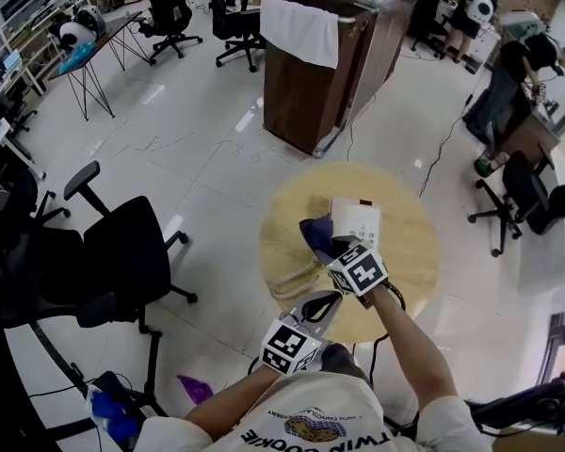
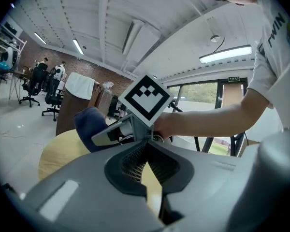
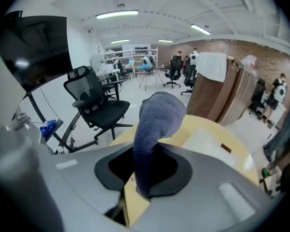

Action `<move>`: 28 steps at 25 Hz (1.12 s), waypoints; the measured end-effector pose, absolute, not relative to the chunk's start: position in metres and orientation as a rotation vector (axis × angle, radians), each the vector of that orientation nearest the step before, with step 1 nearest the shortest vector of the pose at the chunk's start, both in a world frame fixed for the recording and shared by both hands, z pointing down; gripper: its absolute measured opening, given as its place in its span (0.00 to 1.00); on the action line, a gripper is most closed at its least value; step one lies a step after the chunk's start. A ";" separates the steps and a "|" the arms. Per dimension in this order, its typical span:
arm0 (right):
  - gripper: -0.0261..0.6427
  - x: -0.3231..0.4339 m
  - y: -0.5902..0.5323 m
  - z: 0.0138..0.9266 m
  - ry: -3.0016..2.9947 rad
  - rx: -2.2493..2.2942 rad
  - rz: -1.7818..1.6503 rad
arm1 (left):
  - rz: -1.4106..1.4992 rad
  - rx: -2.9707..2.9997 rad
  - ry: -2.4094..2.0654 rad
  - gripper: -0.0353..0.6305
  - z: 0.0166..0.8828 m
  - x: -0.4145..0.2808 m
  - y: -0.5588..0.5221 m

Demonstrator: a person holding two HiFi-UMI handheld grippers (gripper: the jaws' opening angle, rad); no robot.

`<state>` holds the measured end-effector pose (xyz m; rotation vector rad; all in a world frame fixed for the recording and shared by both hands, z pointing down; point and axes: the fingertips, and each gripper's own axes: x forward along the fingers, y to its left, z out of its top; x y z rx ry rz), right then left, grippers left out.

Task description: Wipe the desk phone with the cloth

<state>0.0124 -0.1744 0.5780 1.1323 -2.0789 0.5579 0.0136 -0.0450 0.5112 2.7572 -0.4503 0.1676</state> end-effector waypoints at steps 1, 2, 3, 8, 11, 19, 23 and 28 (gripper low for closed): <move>0.14 0.018 -0.170 0.571 -2.083 1.173 0.555 | 0.152 2.763 -0.441 0.04 0.508 0.013 -0.044; 0.14 0.024 -0.165 0.565 -2.085 1.211 0.550 | 0.140 2.766 -0.438 0.04 0.506 0.012 -0.043; 0.14 0.028 -0.159 0.560 -2.088 1.246 0.545 | 0.132 2.765 -0.442 0.04 0.504 0.010 -0.042; 0.14 0.043 -0.125 0.521 -2.167 1.455 0.543 | 0.094 2.744 -0.504 0.04 0.493 0.005 -0.052; 0.15 0.041 -0.097 0.494 -2.242 1.578 0.519 | 0.056 2.752 -0.528 0.04 0.479 0.006 -0.052; 0.15 0.044 -0.018 0.461 -2.313 1.844 0.445 | 0.027 2.796 -0.598 0.04 0.459 0.009 -0.023; 0.14 0.047 0.020 0.454 -2.323 1.900 0.408 | 0.017 2.803 -0.618 0.04 0.452 0.008 0.004; 0.14 0.049 0.065 0.443 -2.327 1.948 0.360 | 0.000 2.817 -0.611 0.04 0.441 0.010 0.047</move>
